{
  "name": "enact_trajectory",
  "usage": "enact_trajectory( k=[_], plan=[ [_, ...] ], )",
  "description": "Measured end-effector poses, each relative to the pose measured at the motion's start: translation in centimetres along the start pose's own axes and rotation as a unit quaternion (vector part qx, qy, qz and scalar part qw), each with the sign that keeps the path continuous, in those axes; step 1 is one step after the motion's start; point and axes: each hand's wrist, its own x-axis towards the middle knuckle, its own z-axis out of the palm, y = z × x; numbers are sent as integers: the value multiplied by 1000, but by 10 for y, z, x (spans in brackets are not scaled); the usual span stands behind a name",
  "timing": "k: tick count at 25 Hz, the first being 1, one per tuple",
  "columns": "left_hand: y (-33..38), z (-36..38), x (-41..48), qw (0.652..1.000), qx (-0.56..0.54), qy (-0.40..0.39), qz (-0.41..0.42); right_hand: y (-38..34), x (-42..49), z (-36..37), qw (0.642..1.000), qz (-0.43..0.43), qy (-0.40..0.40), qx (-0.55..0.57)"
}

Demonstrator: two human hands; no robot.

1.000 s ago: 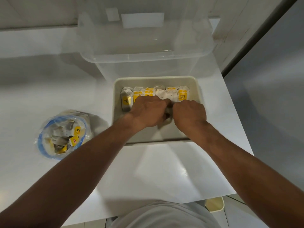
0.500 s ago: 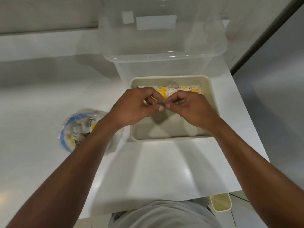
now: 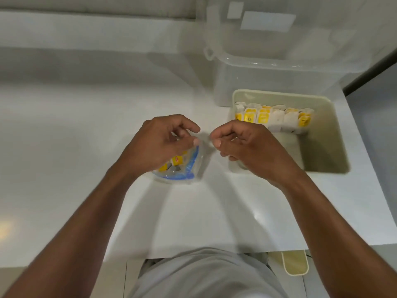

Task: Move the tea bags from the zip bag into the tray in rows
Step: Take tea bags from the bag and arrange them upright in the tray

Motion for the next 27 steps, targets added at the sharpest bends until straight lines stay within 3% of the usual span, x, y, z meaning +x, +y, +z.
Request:
enact_trajectory(
  k=[5, 8, 11, 13, 18, 21, 27],
  plan=[
    [-39, -25, -14, 1000, 3, -12, -10, -3, 18, 56, 998, 10, -32, -46],
    [-52, -28, -19, 982, 189, 0, -9, 0, 19, 81, 994, 13, -21, -105],
    [-62, -26, -26, 963, 268, 8, -1, 12, 15, 98, 927, -11, 24, -374],
    [-68, -24, -31, 968, 250, 2, 10, 20, 11, 100, 903, -3, 41, -428],
    [-67, -16, -32, 963, 268, 11, 37, 21, 12, 102, 911, 15, 37, -411],
    [-62, -15, -25, 961, 271, 49, 15, 15, 10, 101, 944, -7, 49, -325],
    [-46, -18, -17, 998, -10, 57, -4, 12, 8, 100, 975, 6, 60, -213]
  ],
)
